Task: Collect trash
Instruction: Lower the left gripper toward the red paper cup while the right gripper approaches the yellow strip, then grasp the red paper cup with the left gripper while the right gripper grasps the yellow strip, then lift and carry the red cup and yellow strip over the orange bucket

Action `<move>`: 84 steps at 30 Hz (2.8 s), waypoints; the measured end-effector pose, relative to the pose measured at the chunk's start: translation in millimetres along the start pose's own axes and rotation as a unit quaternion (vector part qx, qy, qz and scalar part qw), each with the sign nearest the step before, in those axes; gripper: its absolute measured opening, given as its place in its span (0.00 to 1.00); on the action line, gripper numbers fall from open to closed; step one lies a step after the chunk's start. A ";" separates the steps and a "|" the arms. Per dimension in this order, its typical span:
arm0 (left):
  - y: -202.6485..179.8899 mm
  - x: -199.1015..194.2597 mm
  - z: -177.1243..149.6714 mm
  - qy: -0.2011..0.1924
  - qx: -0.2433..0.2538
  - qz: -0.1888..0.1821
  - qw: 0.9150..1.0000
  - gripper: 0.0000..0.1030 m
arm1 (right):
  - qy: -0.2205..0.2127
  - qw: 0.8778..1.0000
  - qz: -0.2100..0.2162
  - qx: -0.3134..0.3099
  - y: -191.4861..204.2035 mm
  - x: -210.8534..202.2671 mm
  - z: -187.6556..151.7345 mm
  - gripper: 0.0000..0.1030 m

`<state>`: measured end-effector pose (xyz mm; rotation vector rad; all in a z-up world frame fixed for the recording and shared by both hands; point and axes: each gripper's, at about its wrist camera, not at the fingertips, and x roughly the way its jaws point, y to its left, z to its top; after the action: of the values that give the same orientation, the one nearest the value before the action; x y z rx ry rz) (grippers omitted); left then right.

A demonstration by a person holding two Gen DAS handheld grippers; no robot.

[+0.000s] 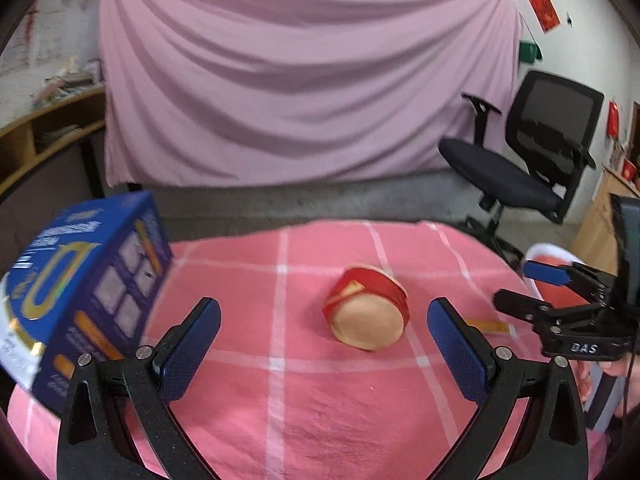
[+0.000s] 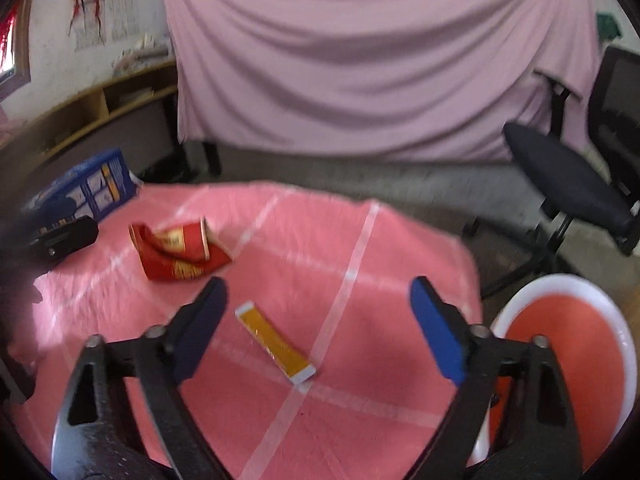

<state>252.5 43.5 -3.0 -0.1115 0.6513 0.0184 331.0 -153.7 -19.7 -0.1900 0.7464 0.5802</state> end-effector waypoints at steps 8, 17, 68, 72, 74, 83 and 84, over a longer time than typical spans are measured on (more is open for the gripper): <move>-6.6 27.6 6.0 0.059 0.014 -0.029 0.998 0.97 | 0.109 0.993 0.046 -0.029 9.9 35.7 -9.7 0.81; -21.7 51.4 10.2 0.103 0.059 -0.029 0.993 0.95 | 0.110 0.993 0.038 -0.022 2.0 34.1 -7.2 0.54; -93.0 -62.7 6.4 -0.166 0.007 -0.046 0.985 0.61 | -0.277 0.960 -0.015 0.030 -19.9 -129.2 -18.9 0.23; -110.7 -73.2 14.8 -0.203 0.016 -0.059 0.977 0.61 | -0.324 0.944 -0.044 0.033 -26.5 -149.8 -21.0 0.23; -121.0 -76.4 18.1 -0.219 0.022 -0.070 0.973 0.61 | -0.345 0.936 -0.055 0.041 -33.3 -161.5 -23.6 0.23; -167.0 -75.8 25.5 -0.251 0.058 -0.107 0.960 0.61 | -0.386 0.912 -0.113 0.078 -67.2 -199.3 -39.6 0.23; -172.1 -75.5 25.8 -0.251 0.060 -0.112 0.960 0.61 | -0.384 0.912 -0.118 0.081 -70.7 -201.5 -41.5 0.23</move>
<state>217.0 -123.3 79.9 -0.0595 0.1278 -0.2052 228.2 -313.6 85.9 0.1066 -0.0027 0.3141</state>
